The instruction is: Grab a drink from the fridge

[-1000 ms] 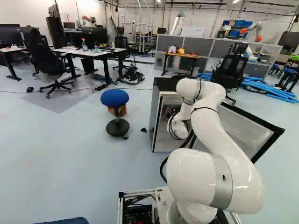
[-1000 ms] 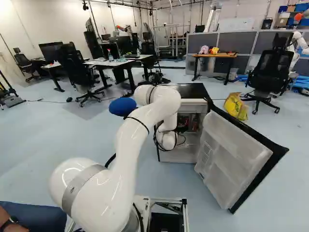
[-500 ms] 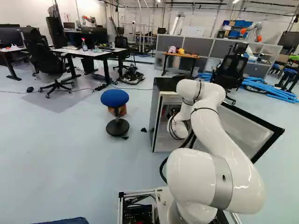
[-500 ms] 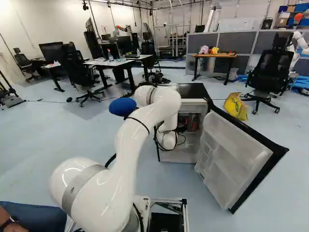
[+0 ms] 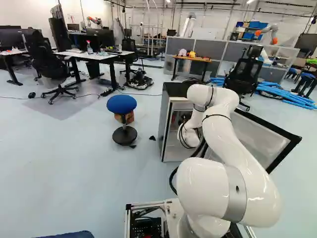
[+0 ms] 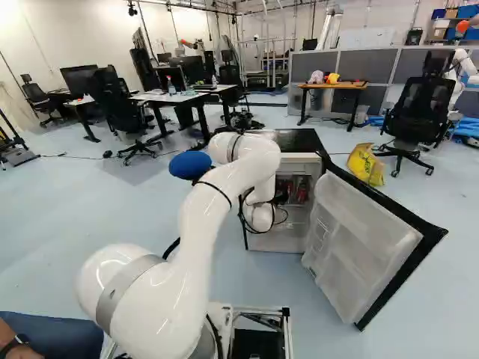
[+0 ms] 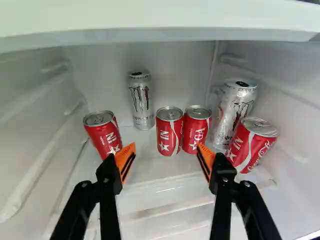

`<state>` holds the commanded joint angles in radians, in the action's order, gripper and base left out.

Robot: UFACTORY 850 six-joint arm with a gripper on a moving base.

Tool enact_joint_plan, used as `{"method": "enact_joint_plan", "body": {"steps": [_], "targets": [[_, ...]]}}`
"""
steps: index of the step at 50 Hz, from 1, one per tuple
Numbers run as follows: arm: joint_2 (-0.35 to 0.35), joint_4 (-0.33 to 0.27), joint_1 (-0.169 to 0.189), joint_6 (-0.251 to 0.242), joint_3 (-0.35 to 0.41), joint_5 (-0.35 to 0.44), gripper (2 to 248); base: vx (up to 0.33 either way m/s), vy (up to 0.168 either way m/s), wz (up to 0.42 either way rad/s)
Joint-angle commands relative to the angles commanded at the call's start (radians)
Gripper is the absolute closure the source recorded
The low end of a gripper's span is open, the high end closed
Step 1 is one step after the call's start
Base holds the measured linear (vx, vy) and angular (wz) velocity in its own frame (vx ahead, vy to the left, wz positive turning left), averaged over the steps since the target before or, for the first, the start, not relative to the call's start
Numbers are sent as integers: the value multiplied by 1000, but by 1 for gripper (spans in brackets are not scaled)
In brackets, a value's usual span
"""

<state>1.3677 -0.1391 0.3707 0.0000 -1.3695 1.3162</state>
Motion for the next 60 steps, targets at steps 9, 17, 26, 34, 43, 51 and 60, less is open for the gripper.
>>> {"method": "enact_joint_plan", "body": {"steps": [9, 17, 26, 34, 43, 51, 60], "targets": [[0, 0, 0, 0, 0, 0, 71, 0, 0, 0], [0, 0, 0, 0, 0, 0, 71, 0, 0, 0], [0, 0, 0, 0, 0, 0, 92, 0, 0, 0], [0, 0, 0, 0, 0, 0, 90, 0, 0, 0], [0, 0, 0, 0, 0, 0, 90, 0, 0, 0], [2, 0, 0, 0, -3, 0, 90, 0, 0, 0], [9, 0, -2, 0, -17, -4, 90, 0, 0, 0]]}}
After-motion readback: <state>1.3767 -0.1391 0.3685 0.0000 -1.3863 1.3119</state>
